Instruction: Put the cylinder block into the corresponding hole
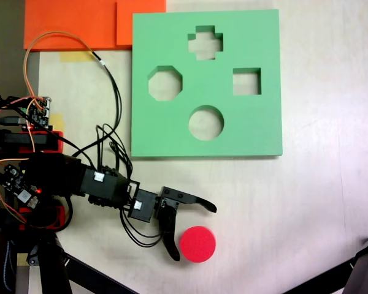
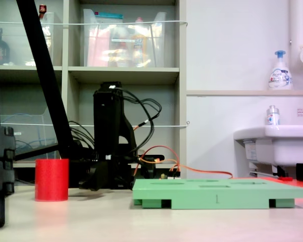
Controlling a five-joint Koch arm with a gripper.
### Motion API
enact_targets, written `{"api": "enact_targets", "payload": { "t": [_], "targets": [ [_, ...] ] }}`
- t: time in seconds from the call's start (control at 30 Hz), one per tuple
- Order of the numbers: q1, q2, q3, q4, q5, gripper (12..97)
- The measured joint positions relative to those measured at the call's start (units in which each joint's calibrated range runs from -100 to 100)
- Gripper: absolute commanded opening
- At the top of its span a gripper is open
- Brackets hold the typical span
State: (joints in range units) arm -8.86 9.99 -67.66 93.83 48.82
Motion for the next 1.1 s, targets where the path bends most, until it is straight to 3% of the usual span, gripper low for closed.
{"api": "enact_targets", "payload": {
  "t": [0.3, 0.47, 0.83, 1.1],
  "targets": [
    [-0.88, 2.60, 11.66, 0.00, 0.00, 81.5],
    [0.05, 3.15, 16.07, -2.06, 0.00, 71.4],
    [0.63, 4.92, 18.23, -4.50, 0.00, 71.1],
    [1.76, 4.92, 18.13, -4.50, 0.00, 50.3]
  ]
}}
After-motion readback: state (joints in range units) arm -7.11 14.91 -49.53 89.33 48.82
